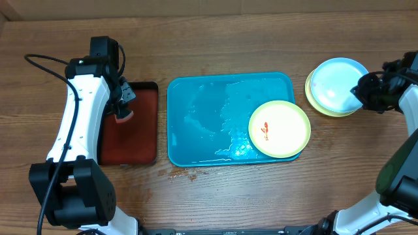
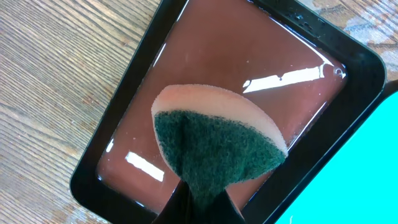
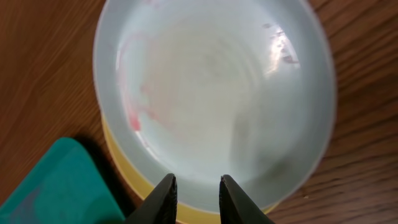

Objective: Clean dirty plates on tray and stack at the side

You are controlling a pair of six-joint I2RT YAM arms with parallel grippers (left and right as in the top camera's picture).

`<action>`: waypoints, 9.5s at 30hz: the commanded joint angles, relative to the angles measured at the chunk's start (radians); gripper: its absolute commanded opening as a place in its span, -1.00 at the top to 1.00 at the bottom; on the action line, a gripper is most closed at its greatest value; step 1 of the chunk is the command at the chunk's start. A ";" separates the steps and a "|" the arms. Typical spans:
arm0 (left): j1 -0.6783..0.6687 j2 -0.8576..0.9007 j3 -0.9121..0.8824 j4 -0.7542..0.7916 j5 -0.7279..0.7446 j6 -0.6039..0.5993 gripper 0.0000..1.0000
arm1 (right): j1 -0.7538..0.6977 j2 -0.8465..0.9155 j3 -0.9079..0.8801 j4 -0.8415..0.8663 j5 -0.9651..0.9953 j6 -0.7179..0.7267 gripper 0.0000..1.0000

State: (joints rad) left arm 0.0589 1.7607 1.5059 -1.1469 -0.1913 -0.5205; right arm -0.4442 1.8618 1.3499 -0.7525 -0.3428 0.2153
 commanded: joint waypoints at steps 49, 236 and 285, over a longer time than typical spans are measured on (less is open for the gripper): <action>0.000 -0.013 0.008 0.006 0.009 0.001 0.92 | 0.303 0.148 -0.001 0.013 0.151 -0.032 0.93; 0.198 0.112 0.028 0.171 0.488 0.255 0.92 | 0.731 0.003 -0.198 0.171 0.160 -0.002 0.92; -0.584 0.213 -0.006 0.464 0.267 -0.164 0.92 | 0.731 0.087 -0.230 0.269 0.147 0.055 0.92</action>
State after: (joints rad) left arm -0.5068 1.8984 1.5116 -0.7044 0.1028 -0.6136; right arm 0.2829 1.9133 1.1328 -0.4820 -0.2131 0.2623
